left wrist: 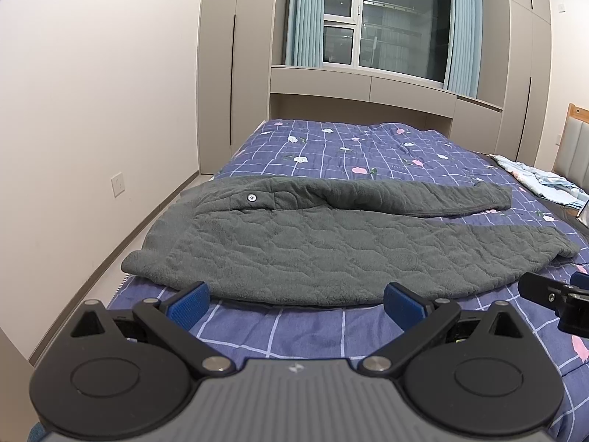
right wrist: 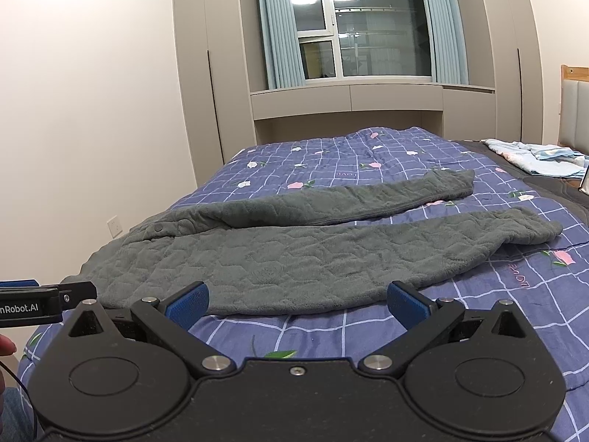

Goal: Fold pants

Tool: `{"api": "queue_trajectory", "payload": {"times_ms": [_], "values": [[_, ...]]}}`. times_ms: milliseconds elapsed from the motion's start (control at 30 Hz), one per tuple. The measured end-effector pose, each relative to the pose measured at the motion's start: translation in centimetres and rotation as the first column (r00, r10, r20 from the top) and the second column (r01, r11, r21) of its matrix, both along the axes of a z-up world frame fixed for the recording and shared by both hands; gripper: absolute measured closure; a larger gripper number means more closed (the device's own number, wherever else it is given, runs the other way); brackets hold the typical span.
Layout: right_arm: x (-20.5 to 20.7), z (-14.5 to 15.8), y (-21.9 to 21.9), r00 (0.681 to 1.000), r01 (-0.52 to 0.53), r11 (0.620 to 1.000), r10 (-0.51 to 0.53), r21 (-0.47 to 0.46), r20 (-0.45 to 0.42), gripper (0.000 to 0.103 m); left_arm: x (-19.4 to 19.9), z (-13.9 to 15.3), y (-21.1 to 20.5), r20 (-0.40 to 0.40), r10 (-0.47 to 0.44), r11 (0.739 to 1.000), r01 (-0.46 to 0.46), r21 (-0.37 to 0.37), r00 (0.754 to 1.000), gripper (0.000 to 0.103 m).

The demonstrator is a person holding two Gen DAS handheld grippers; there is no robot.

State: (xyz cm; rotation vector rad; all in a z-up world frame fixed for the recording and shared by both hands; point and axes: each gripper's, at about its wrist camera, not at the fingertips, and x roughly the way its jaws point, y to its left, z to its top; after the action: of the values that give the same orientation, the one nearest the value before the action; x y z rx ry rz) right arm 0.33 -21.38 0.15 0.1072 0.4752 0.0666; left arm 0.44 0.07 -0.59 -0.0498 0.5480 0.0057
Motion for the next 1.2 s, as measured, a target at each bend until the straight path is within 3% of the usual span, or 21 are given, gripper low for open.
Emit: {"api": "queue_trajectory", "payload": {"times_ms": [1200], "values": [[0.17, -0.23, 0.18, 1.0, -0.008, 1.0, 0.008, 0.004, -0.015, 0.0, 0.04, -0.23, -0.14, -0.018, -0.002, 1.0, 0.002, -0.009, 1.0, 0.0]]}}
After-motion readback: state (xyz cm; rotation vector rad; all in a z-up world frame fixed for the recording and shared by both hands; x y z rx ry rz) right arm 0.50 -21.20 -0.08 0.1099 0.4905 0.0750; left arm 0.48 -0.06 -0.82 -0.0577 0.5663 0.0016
